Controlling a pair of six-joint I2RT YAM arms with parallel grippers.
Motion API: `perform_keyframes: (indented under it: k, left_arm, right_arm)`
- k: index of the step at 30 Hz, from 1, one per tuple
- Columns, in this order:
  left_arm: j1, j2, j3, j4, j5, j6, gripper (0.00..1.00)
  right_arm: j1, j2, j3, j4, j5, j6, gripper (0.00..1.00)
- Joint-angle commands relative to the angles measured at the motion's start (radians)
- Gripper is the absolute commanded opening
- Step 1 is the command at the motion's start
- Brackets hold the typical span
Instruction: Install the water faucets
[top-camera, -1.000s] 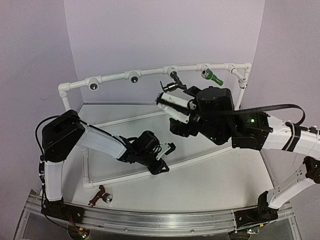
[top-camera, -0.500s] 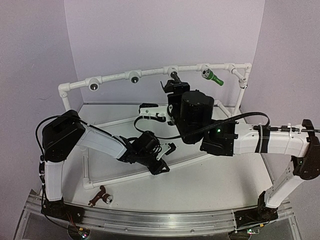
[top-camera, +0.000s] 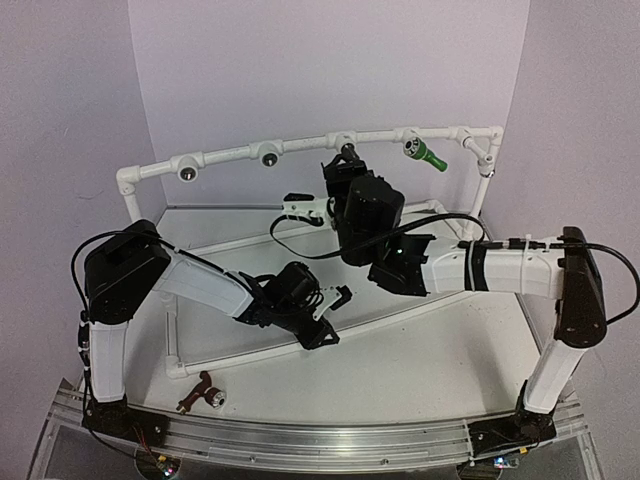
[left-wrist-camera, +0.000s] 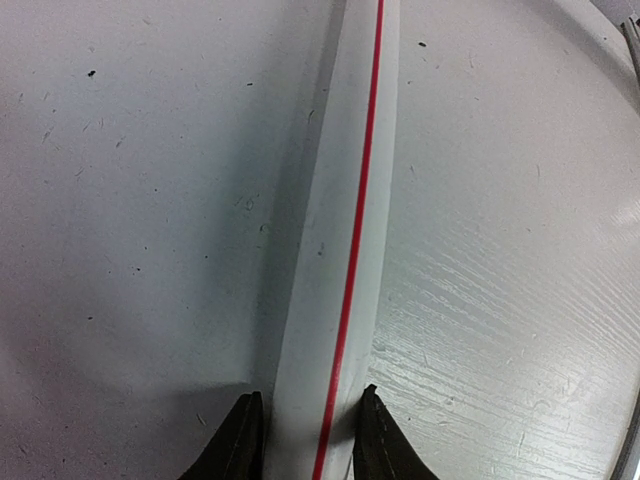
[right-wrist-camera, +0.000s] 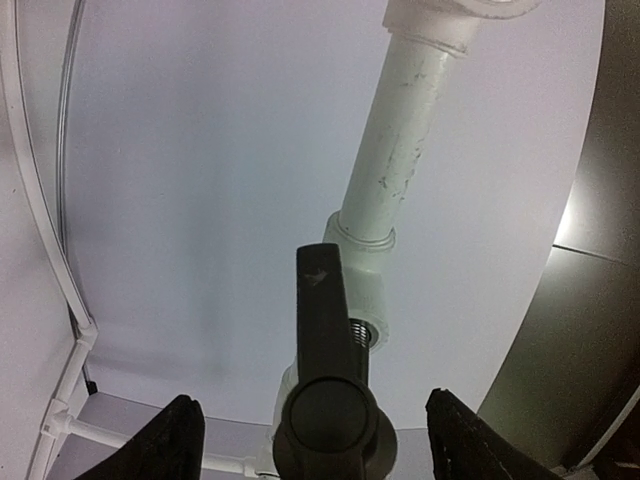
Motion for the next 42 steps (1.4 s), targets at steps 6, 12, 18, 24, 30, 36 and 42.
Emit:
perform_keyframes:
  k: [6,12,18,24,30,36,42]
  left_arm:
    - [-0.017,0.119,-0.078,-0.254,0.027,-0.116,0.06]
    - [-0.017,0.113,-0.081,-0.253,0.028,-0.116,0.07]
    - [-0.017,0.112,-0.082,-0.252,0.033,-0.116,0.07]
    - [-0.017,0.116,-0.081,-0.250,0.037,-0.116,0.07]
    - [-0.017,0.117,-0.080,-0.250,0.041,-0.116,0.06]
    - [-0.017,0.116,-0.081,-0.251,0.040,-0.116,0.07]
    - [-0.017,0.116,-0.082,-0.250,0.042,-0.117,0.06]
  right_arm:
    - [-0.051,0.068,0.041,0.262,-0.028,-0.128,0.64]
    - [-0.061,0.080,0.042,0.267,-0.048,-0.133,0.53]
    - [-0.062,0.104,0.081,0.268,-0.053,-0.126,0.37]
    - [-0.063,0.130,0.111,0.267,-0.052,-0.098,0.19]
    - [-0.062,0.139,0.146,0.244,-0.033,-0.026,0.00]
    - [-0.065,0.150,0.184,0.191,-0.004,0.121,0.00]
    - [-0.066,0.143,0.220,0.099,0.008,0.364,0.00]
